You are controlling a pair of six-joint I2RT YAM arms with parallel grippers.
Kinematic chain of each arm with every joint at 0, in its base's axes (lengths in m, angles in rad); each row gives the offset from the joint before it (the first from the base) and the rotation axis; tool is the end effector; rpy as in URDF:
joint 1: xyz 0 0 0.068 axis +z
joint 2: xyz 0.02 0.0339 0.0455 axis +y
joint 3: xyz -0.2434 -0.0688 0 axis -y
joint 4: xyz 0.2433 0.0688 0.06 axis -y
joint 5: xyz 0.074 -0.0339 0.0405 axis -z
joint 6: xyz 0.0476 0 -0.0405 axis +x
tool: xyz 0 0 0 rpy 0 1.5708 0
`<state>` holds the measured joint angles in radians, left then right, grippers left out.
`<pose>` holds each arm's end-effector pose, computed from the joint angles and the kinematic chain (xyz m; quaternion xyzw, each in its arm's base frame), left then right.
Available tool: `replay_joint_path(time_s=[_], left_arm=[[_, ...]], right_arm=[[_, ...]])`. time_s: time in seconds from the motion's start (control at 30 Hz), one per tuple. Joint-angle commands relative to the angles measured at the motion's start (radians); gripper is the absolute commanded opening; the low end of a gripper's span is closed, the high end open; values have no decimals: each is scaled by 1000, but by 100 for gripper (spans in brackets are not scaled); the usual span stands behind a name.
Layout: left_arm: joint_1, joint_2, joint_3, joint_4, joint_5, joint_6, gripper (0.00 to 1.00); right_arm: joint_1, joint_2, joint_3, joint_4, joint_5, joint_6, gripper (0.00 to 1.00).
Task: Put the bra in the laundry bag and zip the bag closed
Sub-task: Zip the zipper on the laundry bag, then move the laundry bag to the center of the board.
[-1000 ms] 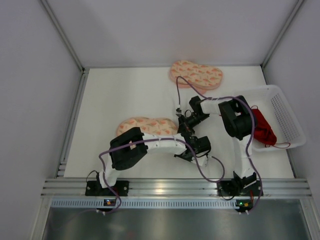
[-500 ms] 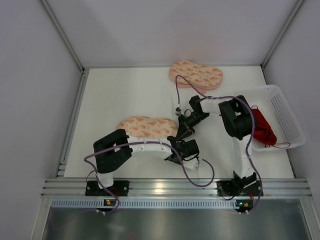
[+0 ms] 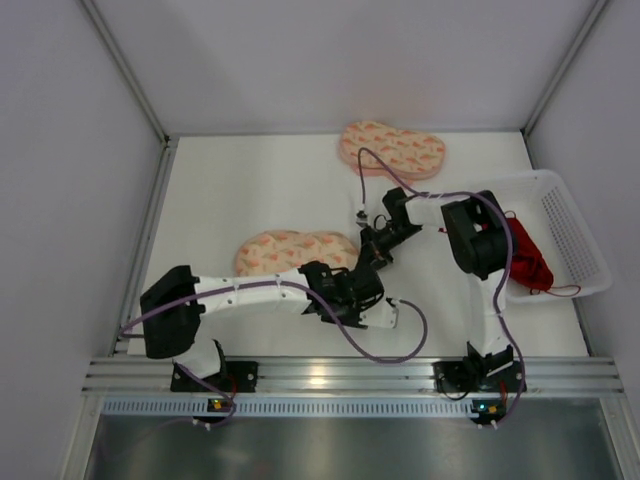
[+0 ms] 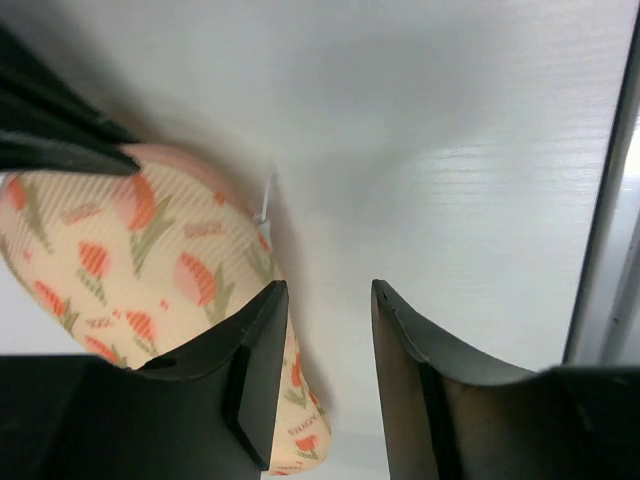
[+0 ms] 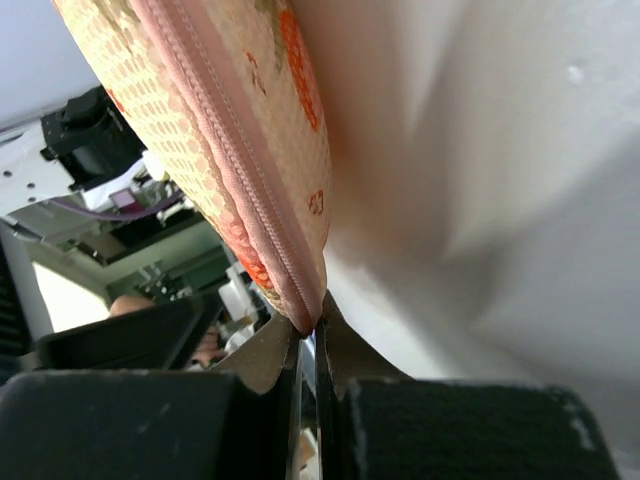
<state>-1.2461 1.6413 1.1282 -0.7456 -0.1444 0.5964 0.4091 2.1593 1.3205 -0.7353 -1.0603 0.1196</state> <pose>0.1072 -0.2971 0.1739 0.7779 0.6048 0.0181 0.1696 0.3156 0.1821 0.0778 0.1236 -0.8538 -0.4877 0.1335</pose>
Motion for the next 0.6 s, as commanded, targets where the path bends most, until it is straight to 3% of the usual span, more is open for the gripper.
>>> replay_joint_path(time_s=[0.0, 0.03, 0.13, 0.17, 0.23, 0.37, 0.43, 0.57], left_arm=[[43, -122, 67, -38, 89, -121, 47], [94, -138, 67, -35, 107, -156, 56], [233, -207, 44, 5, 138, -226, 64], [270, -221, 36, 18, 128, -245, 71], [356, -225, 33, 25, 86, -324, 72], [474, -210, 19, 26, 133, -498, 73], [500, -189, 9, 25, 140, -646, 73], [504, -167, -42, 75, 168, -797, 75]], right_arm=[[-12, -98, -38, 115, 43, 40, 0], [-13, -102, -58, 122, 48, 46, 0], [-16, -131, -73, 120, 75, 32, 36], [-18, -141, -72, 114, 98, 26, 54], [-30, -174, -67, 108, 114, 22, 64], [-61, -236, 6, 36, 164, -15, 91], [-84, -275, 51, -10, 187, -46, 99], [-122, -366, 111, -73, 267, -89, 99]])
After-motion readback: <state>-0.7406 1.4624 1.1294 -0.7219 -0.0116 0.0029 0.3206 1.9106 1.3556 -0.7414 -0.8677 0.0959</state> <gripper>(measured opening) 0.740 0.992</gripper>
